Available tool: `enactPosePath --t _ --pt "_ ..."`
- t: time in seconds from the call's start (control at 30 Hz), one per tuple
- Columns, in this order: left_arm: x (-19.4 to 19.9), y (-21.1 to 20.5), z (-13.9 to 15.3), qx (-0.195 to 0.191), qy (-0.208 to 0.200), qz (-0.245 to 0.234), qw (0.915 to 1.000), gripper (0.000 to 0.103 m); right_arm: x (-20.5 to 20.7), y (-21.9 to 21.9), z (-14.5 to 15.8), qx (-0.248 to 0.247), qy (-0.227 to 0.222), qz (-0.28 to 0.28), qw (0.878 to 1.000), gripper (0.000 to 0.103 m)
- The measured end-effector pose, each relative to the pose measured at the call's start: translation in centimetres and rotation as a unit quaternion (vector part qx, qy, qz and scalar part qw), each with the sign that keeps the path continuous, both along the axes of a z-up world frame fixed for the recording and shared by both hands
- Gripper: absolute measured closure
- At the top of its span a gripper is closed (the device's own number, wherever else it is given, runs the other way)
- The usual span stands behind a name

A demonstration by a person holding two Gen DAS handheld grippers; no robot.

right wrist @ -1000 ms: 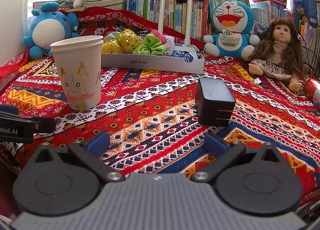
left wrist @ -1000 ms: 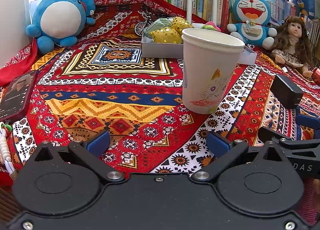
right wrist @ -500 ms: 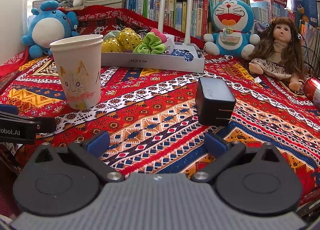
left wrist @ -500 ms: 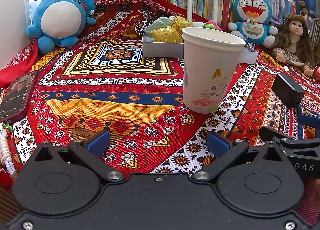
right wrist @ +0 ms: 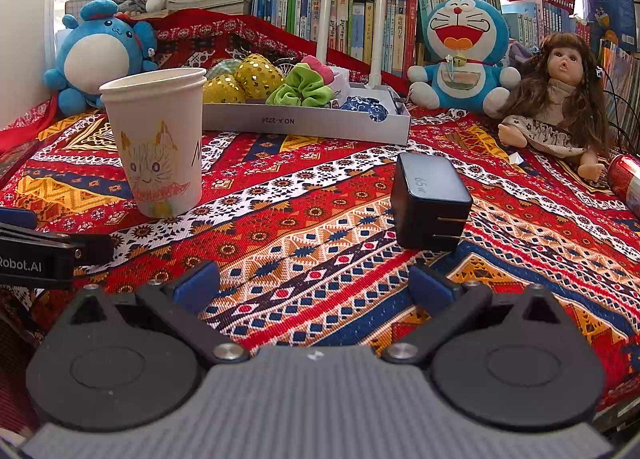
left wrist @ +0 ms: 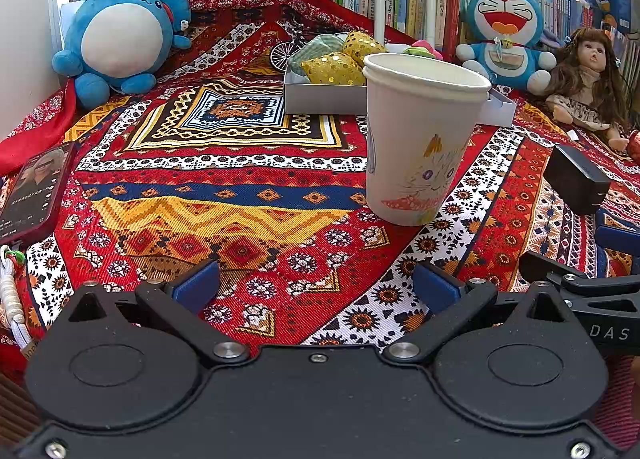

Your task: Organize soft objects

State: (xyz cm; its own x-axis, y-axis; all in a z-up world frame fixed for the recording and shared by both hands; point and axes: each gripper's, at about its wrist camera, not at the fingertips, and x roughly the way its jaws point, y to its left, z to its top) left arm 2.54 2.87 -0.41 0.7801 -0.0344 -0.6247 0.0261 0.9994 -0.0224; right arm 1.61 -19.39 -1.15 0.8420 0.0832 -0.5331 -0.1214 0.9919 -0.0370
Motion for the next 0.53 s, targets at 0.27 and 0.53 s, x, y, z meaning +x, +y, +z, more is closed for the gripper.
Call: enactPosePath --t 0.27,0.53 --pt "0.00 -0.02 0.02 0.000 0.000 0.000 1.0000 0.000 0.00 0.00 0.01 0.000 0.000 0.000 1.000 0.000" --pt "-0.01 0.03 -0.06 0.000 -0.003 0.002 1.0000 0.000 0.01 -0.02 0.02 0.000 0.000 0.000 1.000 0.000"
